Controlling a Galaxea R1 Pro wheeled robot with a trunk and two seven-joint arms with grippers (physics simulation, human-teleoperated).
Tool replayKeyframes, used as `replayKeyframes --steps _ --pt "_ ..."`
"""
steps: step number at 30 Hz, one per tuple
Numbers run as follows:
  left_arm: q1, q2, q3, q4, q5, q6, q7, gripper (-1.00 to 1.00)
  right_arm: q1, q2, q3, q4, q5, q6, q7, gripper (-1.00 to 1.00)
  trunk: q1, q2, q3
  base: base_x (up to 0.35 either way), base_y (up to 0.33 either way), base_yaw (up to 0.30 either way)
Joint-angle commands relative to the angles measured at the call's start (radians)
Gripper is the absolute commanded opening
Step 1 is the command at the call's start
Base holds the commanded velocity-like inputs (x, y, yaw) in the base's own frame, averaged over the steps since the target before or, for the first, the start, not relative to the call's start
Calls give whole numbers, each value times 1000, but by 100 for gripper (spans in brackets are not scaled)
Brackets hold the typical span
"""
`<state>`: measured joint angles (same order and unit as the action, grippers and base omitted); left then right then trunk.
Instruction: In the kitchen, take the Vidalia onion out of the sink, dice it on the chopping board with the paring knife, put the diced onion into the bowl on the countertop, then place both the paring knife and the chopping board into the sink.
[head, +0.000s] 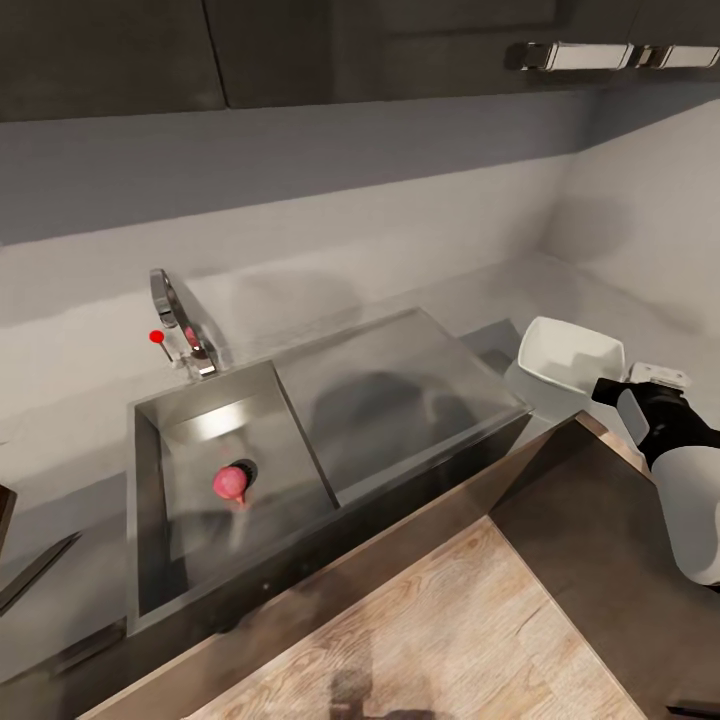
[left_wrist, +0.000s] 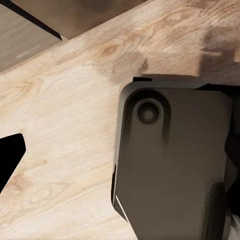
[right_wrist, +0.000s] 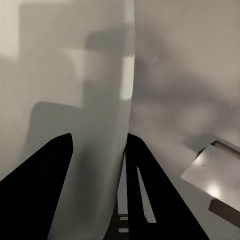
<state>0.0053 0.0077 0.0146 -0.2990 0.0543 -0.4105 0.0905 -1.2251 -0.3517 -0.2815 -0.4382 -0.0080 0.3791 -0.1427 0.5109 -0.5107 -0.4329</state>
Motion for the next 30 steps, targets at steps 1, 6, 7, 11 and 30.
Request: replayKeyframes --steps 1,6,7,11,30 --pt "1 0 -1 -2 6 -1 0 100 -1 0 -2 -2 -1 5 -2 -100 0 -1 -1 0 0 0" --pt "1 0 -1 -2 6 -1 0 100 -1 4 0 -22 0 5 -1 -100 0 -1 -1 0 0 0" --pt "1 0 -1 -2 6 -1 0 100 -1 4 0 -23 0 5 -1 -100 0 -1 -1 0 0 0" --pt "1 0 -1 -2 6 -1 0 100 -1 4 0 -25 3 4 0 -100 0 -1 -1 0 0 0" --pt "1 0 -1 0 7 -1 0 100 -1 5 1 -183 2 127 -1 -100 0 -1 -1 -82 0 0"
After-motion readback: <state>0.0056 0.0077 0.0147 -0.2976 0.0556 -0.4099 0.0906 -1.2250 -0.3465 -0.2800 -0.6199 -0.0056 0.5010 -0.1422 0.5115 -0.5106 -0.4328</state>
